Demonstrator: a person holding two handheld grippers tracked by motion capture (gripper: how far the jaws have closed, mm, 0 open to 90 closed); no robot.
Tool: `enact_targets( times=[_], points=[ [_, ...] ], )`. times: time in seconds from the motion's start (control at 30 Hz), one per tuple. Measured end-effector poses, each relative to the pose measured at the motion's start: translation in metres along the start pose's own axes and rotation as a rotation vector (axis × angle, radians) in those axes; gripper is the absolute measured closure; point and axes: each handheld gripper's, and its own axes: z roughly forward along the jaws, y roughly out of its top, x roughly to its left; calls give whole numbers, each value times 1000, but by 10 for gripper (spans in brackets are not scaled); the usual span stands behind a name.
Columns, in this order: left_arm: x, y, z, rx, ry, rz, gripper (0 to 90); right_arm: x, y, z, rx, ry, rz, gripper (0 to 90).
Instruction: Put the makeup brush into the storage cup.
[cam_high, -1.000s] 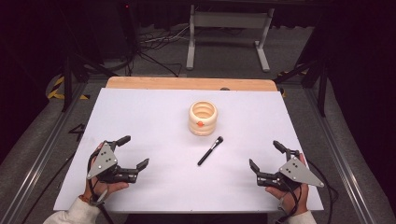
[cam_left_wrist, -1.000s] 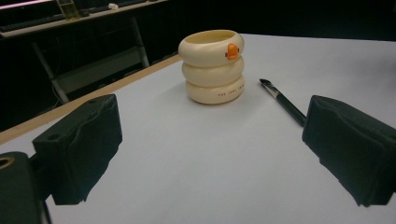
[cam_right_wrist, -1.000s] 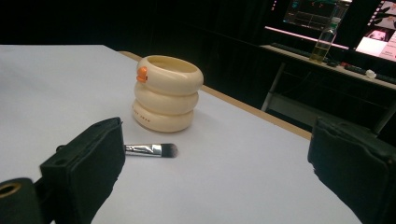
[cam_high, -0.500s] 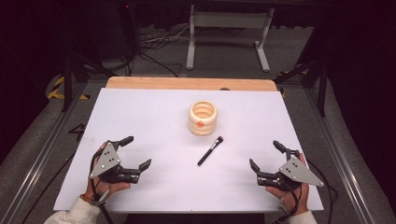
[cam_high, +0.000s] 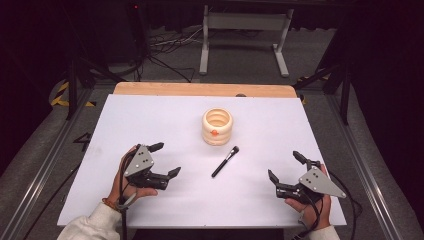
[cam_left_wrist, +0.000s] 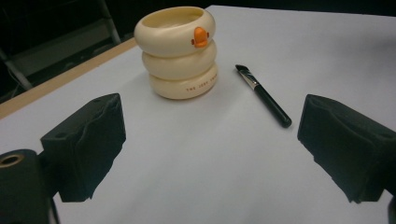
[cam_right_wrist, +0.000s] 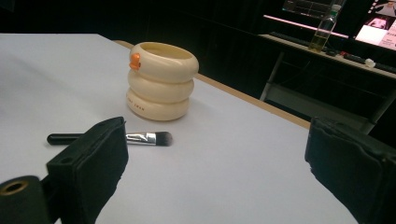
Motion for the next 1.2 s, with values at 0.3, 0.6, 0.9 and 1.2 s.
enact_targets(
  times=[0.3, 0.6, 0.9, 1.2],
  points=[
    [-9, 31, 45, 116, -63, -27, 103, -2, -3, 1, 14, -5, 5, 74],
    [-23, 54, 95, 335, -126, -13, 161, -5, -6, 2, 33, -20, 3, 78],
    [-37, 78, 145, 576, -170, -9, 214, -5, -8, 5, 66, -5, -5, 83],
    [-41, 85, 181, 751, -199, -28, 425, -3, -9, 7, 90, 7, -23, 87]
  ],
)
